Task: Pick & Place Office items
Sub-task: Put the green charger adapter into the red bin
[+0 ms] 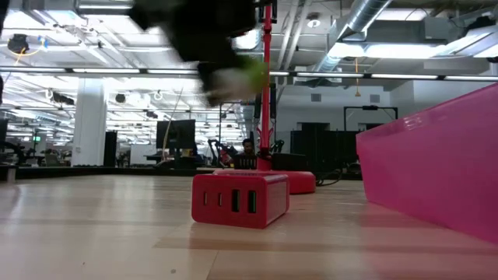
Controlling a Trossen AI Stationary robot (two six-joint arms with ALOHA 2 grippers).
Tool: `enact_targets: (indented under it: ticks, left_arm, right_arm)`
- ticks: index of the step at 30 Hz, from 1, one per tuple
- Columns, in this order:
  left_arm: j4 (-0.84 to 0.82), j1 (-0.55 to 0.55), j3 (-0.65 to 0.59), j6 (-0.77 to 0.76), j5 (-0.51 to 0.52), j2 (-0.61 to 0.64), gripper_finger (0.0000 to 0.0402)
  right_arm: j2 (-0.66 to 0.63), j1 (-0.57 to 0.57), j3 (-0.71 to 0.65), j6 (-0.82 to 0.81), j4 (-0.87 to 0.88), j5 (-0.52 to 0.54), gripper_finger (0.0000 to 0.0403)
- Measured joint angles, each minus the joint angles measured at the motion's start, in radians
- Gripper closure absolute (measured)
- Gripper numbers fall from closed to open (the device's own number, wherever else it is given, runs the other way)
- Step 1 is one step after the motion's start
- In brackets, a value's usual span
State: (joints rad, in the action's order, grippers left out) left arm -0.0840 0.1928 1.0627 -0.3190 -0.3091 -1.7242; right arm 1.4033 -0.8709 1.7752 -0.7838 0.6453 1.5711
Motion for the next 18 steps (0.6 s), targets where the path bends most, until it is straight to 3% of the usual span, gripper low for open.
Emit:
enact_targets:
  ticks: [4, 9, 18]
  left_arm:
    - [0.005, -0.028, 0.228, 0.032, -0.001, -0.164, 0.0283]
    - [0.007, -0.049, 0.411, 0.038, 0.000, -0.268, 0.0280]
    - [0.064, -0.047, 0.475, 0.017, 0.057, -0.359, 0.0278]
  right_arm:
    - [0.013, 0.000, -0.001, -0.002, -0.006, -0.001, 0.0158]
    - [0.028, 0.000, -0.001, -0.002, -0.021, -0.001, 0.0158]
    - [0.034, 0.000, 0.000, 0.006, -0.021, 0.000, 0.0158]
